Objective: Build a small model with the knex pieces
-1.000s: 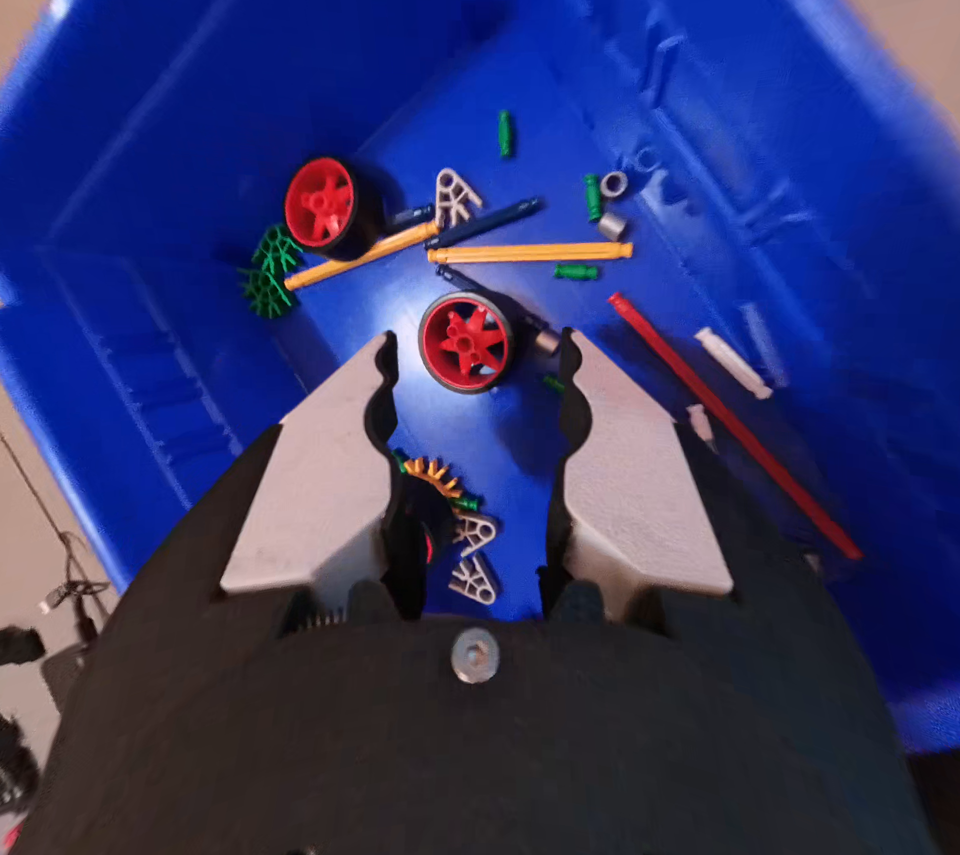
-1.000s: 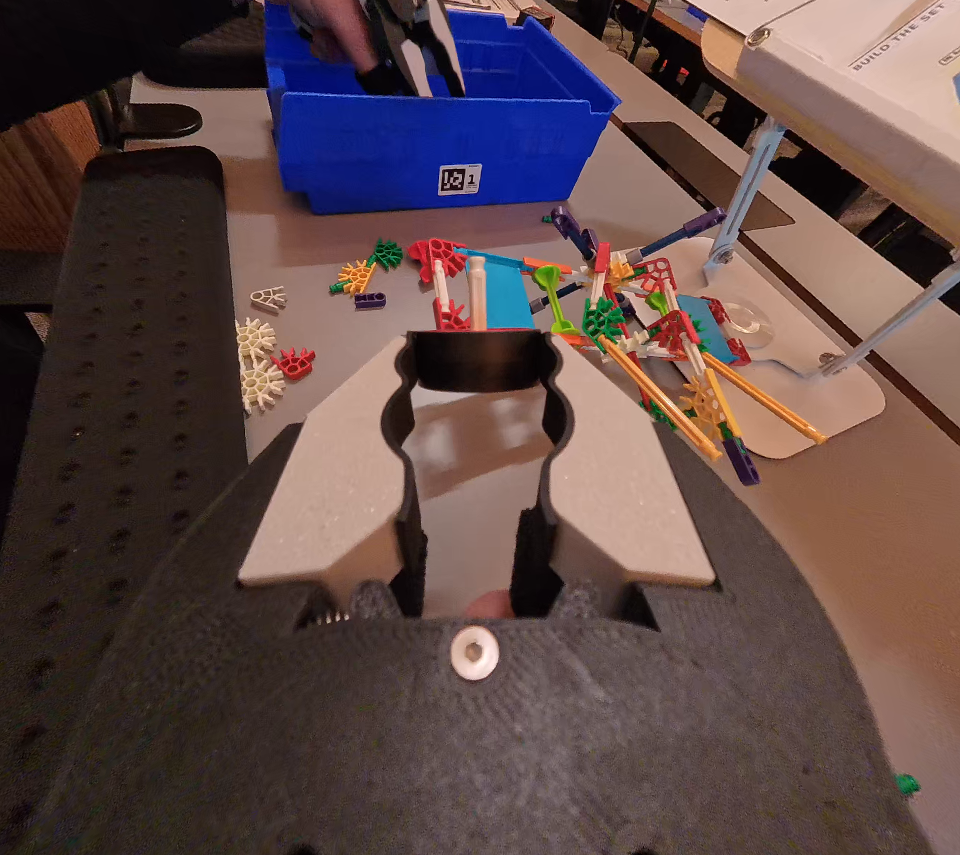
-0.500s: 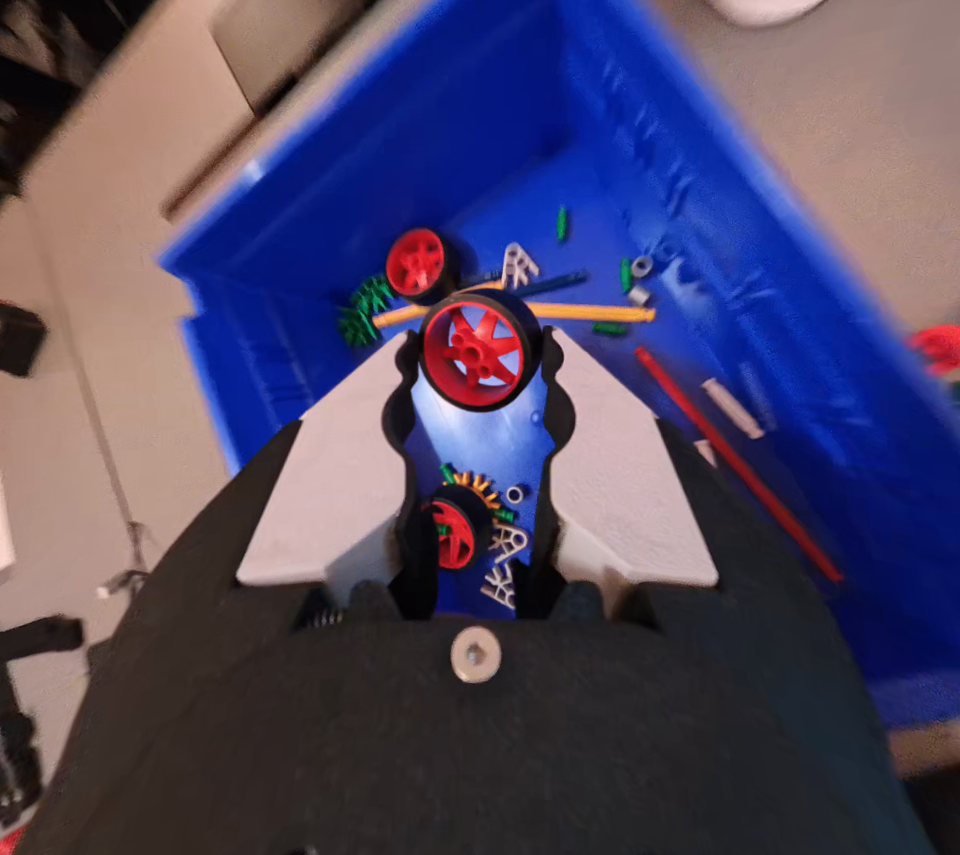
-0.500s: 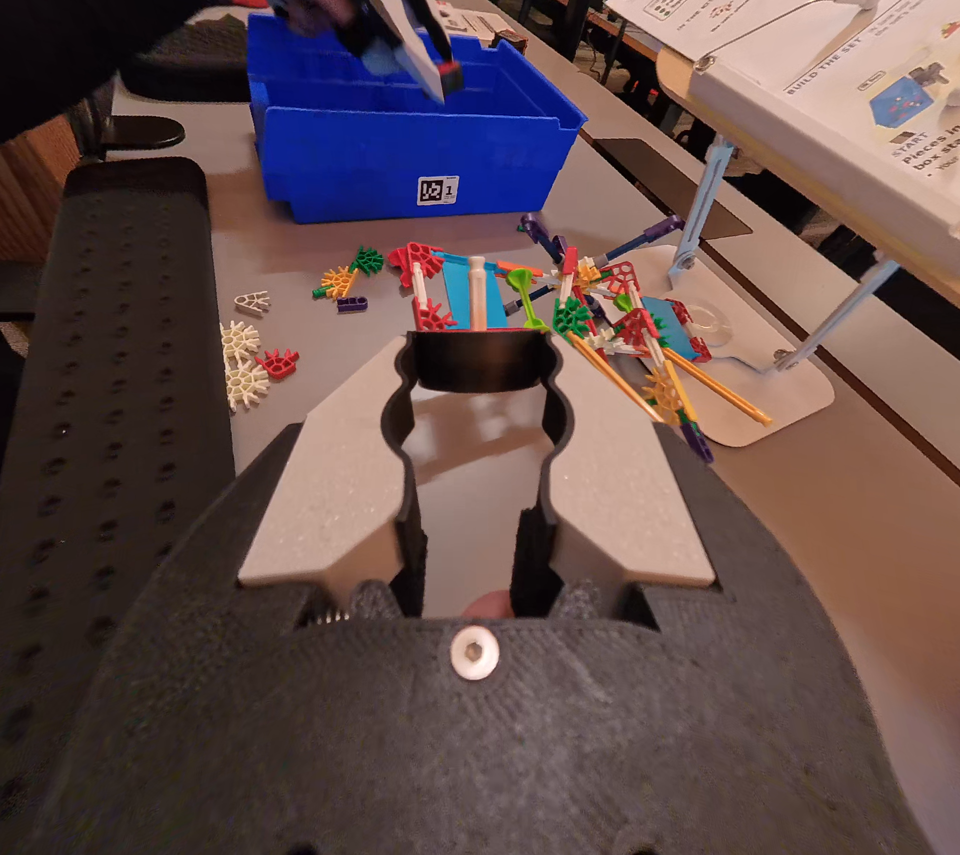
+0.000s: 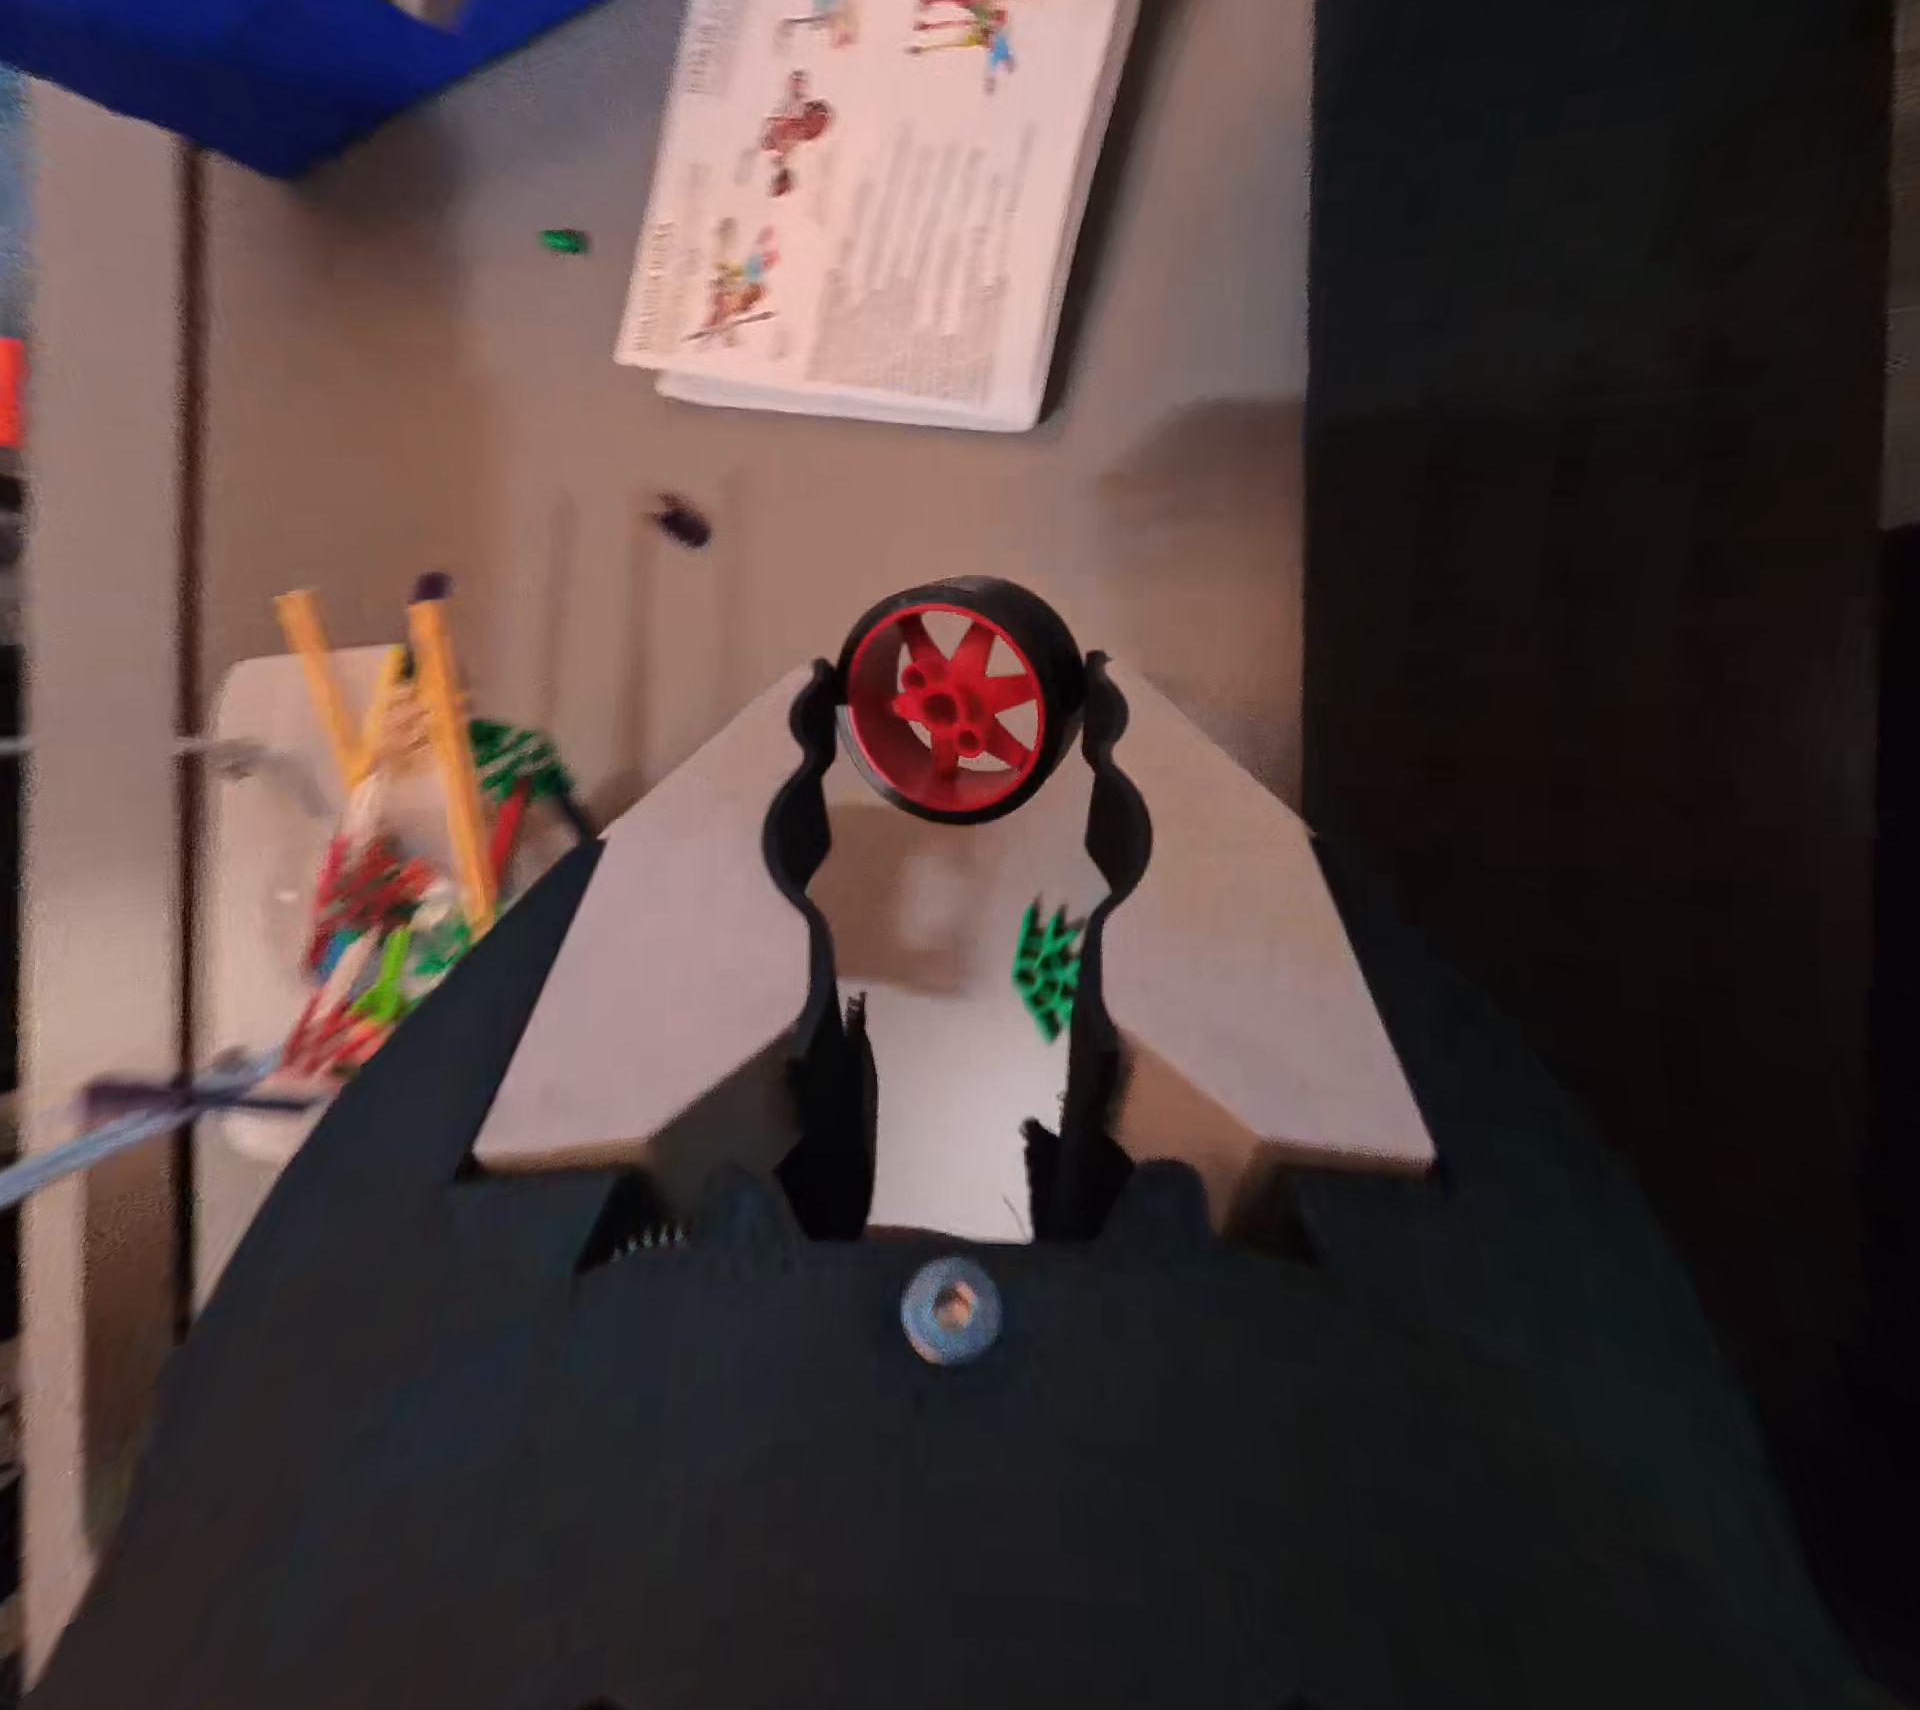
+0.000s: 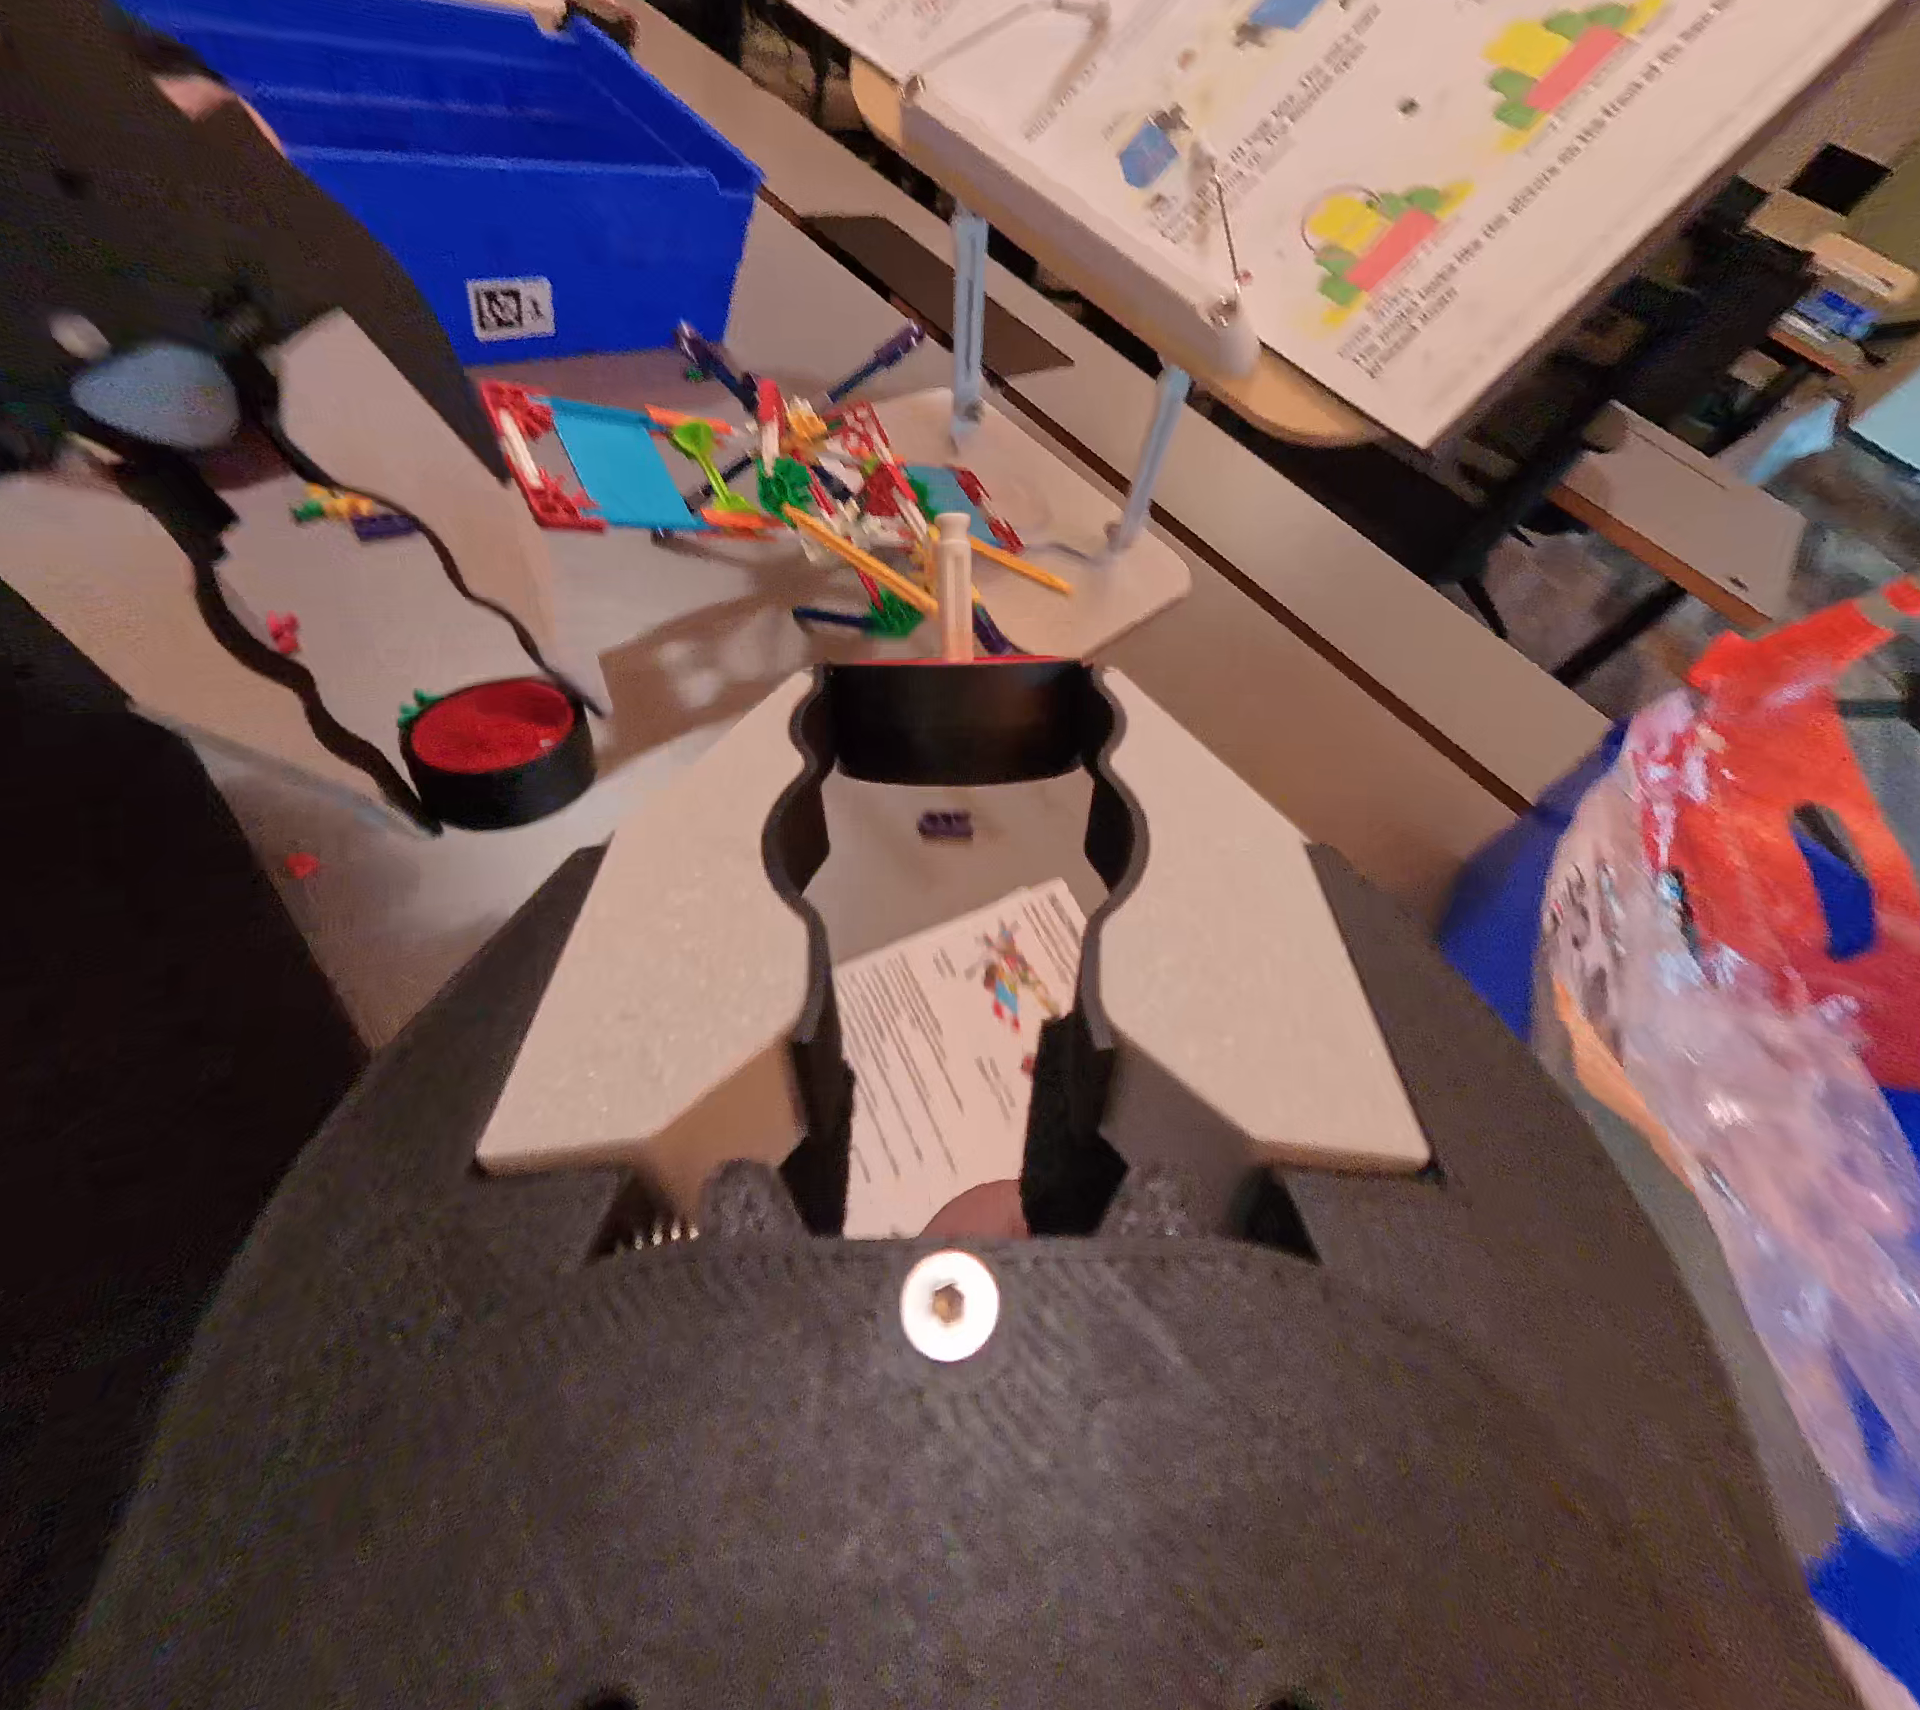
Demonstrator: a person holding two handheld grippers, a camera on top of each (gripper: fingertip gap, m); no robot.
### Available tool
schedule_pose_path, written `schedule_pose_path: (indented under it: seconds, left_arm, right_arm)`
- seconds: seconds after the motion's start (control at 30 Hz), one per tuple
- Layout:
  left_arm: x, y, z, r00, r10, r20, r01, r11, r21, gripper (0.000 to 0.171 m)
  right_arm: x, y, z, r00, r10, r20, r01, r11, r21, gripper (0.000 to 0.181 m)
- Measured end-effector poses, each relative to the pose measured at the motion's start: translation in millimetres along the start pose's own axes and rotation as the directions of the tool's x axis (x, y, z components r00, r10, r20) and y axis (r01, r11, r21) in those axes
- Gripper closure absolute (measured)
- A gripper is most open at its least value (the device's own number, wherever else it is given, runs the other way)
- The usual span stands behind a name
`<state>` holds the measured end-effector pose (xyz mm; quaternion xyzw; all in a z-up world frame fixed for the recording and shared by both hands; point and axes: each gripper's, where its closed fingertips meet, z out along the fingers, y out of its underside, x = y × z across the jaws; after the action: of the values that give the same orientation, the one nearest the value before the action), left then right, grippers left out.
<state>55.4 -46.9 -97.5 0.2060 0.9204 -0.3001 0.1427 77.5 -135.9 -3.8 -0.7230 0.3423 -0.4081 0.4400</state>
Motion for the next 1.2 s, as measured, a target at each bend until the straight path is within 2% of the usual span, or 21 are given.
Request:
schedule_pose_path:
  seconds: [0.07,0.17,0.23,0.33,0.43,0.47,0.53,0.6,0.63,0.7,0.77,0.9,1.0,1.07,1.2]
  left_arm:
    - [12.2,4.0,27.6,0.998,0.001,-0.063,-0.004,0.999,-0.040,0.126]
    - [21.4,16.4,54.5,0.996,-0.005,-0.088,-0.004,0.995,-0.100,0.126]
    - [21.7,23.2,65.2,0.996,-0.016,-0.082,0.006,0.993,-0.121,0.126]
    - [17.2,20.6,62.2,0.997,-0.040,-0.067,0.034,0.996,-0.087,0.119]
    - [9.2,3.7,40.7,0.999,-0.039,-0.017,0.039,0.999,0.029,0.120]
    - [2.1,-5.6,31.3,0.999,-0.027,0.035,0.024,0.996,0.086,0.119]
    - [-10.3,-33.1,6.1,0.983,0.048,0.179,-0.091,0.967,0.237,0.127]
    - [-11.0,-50.1,-12.7,0.937,0.163,0.310,-0.254,0.926,0.281,0.127]
    - [-12.8,-56.2,-19.9,0.888,0.228,0.400,-0.351,0.897,0.268,0.130]
    - [-12.7,-58.9,-22.6,0.776,0.362,0.517,-0.507,0.846,0.168,0.131]
    - [-8.3,-53.2,-12.5,0.712,0.457,0.532,-0.580,0.811,0.080,0.137]
    - [-4.4,-47.1,1.0,0.635,0.533,0.559,-0.650,0.760,0.014,0.145]
    - [-3.6,-44.4,4.5,0.636,0.505,0.584,-0.635,0.772,0.024,0.148]
    - [-3.9,-45.4,1.3,0.650,0.461,0.604,-0.620,0.782,0.070,0.149]
    - [-12.0,-51.6,-14.4,0.731,0.287,0.619,-0.531,0.809,0.252,0.150]
  right_arm:
    - [-0.8,10.7,-9.8,1.000,-0.007,-0.014,0.006,0.999,-0.034,0.136]
    - [-4.8,24.9,-17.1,1.000,-0.008,-0.012,0.007,0.998,-0.069,0.136]
    - [-8.2,31.8,-17.4,1.000,-0.004,-0.003,0.004,0.996,-0.084,0.136]
    - [-17.8,38.3,-14.3,0.999,-0.008,0.035,0.012,0.995,-0.104,0.136]
    - [-30.7,46.9,-8.8,0.995,-0.034,0.095,0.049,0.985,-0.163,0.136]
    - [-36.2,50.7,-6.5,0.991,-0.032,0.128,0.056,0.980,-0.189,0.136]
    - [-49.7,53.5,-2.2,0.976,0.010,0.218,0.039,0.975,-0.219,0.136]
    - [-61.4,52.8,1.3,0.946,0.091,0.311,-0.015,0.971,-0.239,0.136]
    - [-66.5,53.5,2.4,0.929,0.110,0.352,-0.020,0.968,-0.249,0.136]
    - [-74.0,55.9,4.3,0.902,0.133,0.411,-0.016,0.961,-0.274,0.136]
    - [-81.8,52.5,5.0,0.873,0.158,0.462,-0.025,0.960,-0.279,0.136]
    - [-91.8,50.4,6.4,0.844,0.178,0.505,-0.009,0.948,-0.319,0.136]
    - [-92.3,50.6,8.2,0.847,0.175,0.503,0.010,0.939,-0.344,0.136]
    - [-92.2,43.2,8.6,0.842,0.173,0.511,-0.003,0.948,-0.317,0.136]
    - [-87.2,14.8,8.7,0.825,0.220,0.521,-0.136,0.972,-0.194,0.136]
